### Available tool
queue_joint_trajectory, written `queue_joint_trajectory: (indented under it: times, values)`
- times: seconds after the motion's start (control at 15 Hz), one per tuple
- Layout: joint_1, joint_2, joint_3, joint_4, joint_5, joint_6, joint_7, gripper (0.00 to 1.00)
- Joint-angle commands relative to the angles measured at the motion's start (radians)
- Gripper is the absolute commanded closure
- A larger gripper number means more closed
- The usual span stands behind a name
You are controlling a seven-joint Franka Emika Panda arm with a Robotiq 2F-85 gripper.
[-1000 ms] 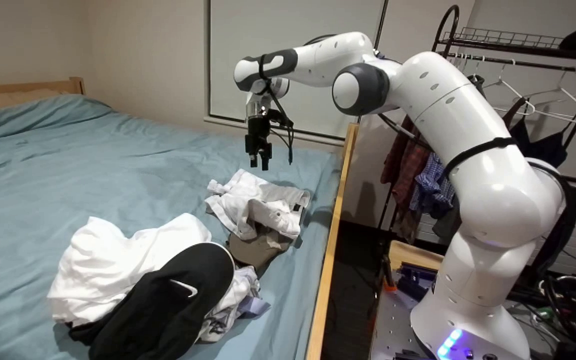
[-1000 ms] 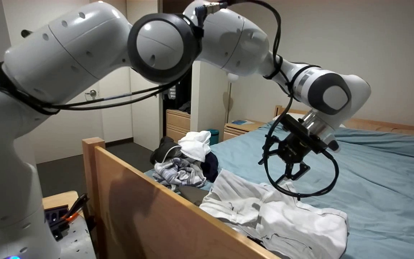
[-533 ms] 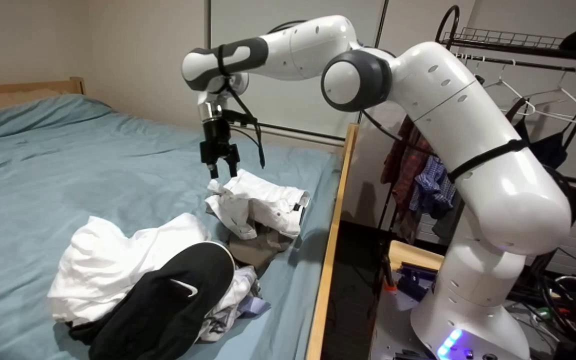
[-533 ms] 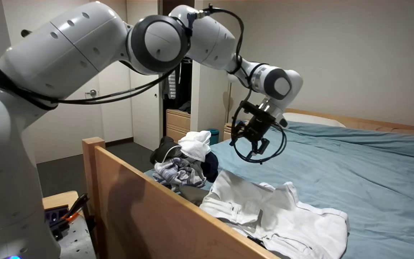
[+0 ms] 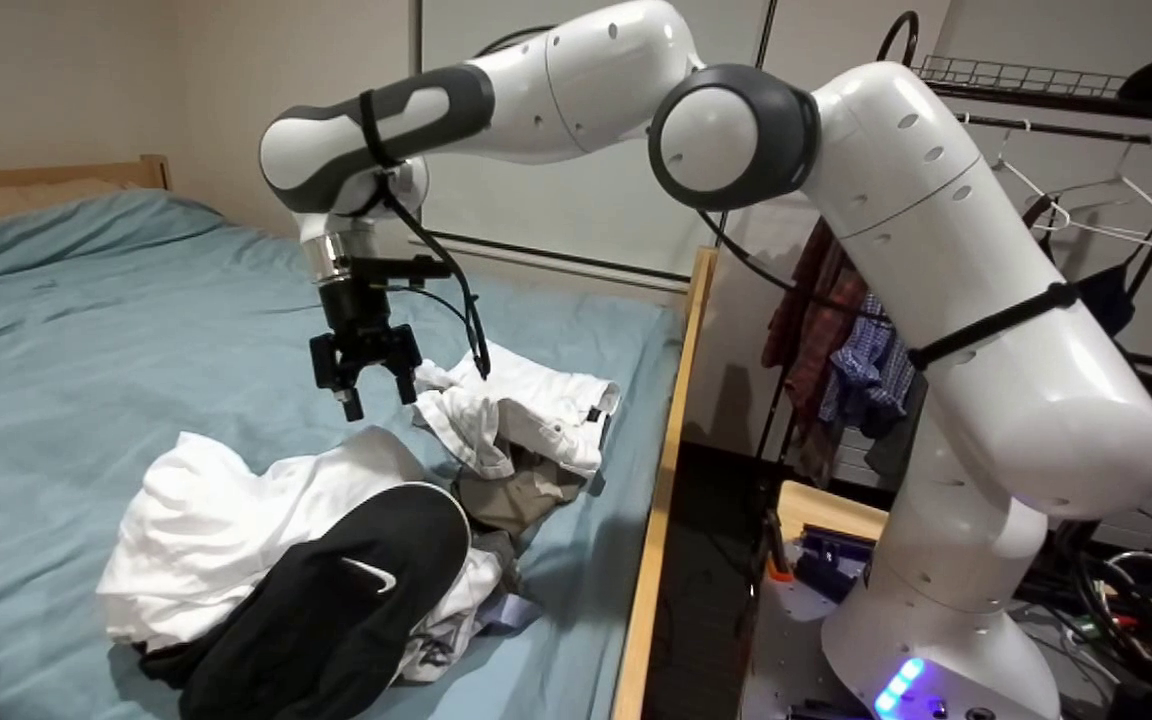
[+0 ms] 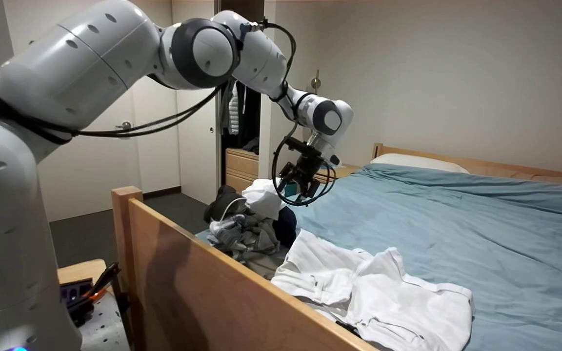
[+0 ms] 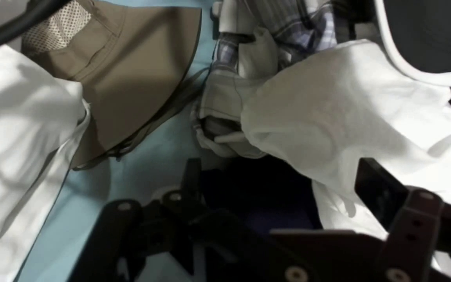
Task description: Fold the white pair of shorts
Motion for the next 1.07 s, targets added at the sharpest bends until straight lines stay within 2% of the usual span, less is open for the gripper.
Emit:
queue_joint_trajectory:
  times: [0.0,0.07,0.13,0.33,0.87,0.93,1.0]
  values:
    - [-0.02,-0.004,0.022,-0.001,-0.012,-0.001,0.007,0.0]
    - [-0.026,-0.007,0.021,-0.004,-0.008,-0.001,0.007,0.0]
    - [-0.037,-0.011,0.025,-0.009,0.042,0.006,0.066,0.0]
    - [-0.034,-0.04,0.02,-0.091,0.13,0.13,0.195,0.0]
    - [-0.051,-0.167,0.019,-0.531,0.31,0.607,0.319,0.0]
    - [-0.042,-0.074,0.016,-0.384,0.246,0.523,0.3,0.0]
    - [-0.045,-0.09,0.016,-0.428,0.264,0.562,0.302,0.0]
